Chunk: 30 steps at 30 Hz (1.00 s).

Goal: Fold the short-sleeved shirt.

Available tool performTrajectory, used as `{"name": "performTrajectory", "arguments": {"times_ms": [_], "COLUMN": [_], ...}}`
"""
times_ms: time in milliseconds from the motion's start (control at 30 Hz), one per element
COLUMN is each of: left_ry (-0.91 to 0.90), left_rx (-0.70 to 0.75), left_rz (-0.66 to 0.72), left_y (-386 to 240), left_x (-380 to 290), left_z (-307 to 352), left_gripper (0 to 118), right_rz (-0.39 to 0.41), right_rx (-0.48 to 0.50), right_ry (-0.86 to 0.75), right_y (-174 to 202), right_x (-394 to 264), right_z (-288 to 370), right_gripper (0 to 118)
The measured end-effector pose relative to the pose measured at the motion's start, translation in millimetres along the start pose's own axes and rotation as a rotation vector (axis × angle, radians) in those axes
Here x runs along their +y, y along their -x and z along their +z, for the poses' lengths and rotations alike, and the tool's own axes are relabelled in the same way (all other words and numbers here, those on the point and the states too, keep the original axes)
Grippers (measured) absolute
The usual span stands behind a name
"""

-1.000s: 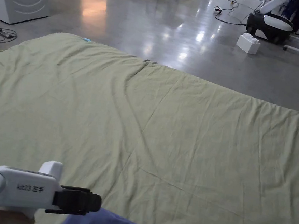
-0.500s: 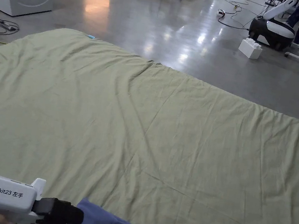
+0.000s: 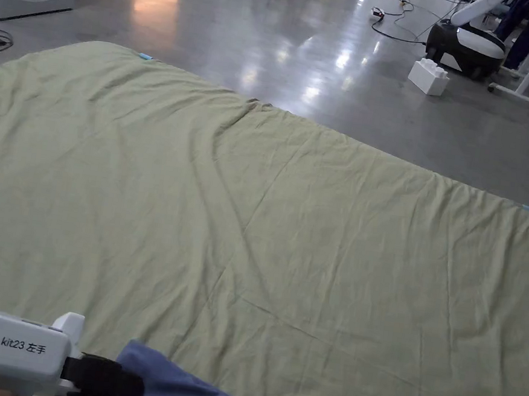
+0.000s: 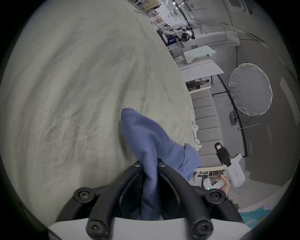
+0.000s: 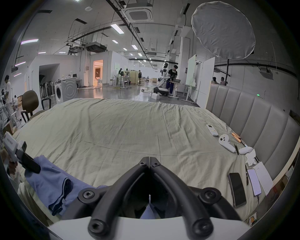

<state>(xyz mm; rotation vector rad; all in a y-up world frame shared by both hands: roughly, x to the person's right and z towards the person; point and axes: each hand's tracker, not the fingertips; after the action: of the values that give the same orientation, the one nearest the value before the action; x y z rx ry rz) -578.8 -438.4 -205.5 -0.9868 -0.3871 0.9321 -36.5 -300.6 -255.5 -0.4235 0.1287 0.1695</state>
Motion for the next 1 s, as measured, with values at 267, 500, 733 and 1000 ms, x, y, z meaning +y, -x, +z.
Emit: {"name": "performTrajectory", "arguments": {"times_ms": [267, 500, 733, 1000], "left_ry": [-0.127, -0.18, -0.129, -0.027], "left_rx": [0.253, 0.523, 0.445, 0.4], "left_rz": [-0.093, -0.182, -0.245, -0.31], "left_y": [-50, -104, -194, -233], "left_x": [36, 44, 3, -17], "left_z": [95, 121, 61, -26], "left_gripper": [10, 10, 10, 10], "right_rz": [-0.008, -0.024, -0.052, -0.073], "right_rx": [0.019, 0.038, 0.044, 0.035], "right_ry": [-0.013, -0.016, -0.02, -0.017], "right_y": [-3, -3, -6, -14], "right_x": [2, 1, -1, -8], "right_z": [-3, -7, -7, -5], "right_gripper": [0, 0, 0, 0]}}
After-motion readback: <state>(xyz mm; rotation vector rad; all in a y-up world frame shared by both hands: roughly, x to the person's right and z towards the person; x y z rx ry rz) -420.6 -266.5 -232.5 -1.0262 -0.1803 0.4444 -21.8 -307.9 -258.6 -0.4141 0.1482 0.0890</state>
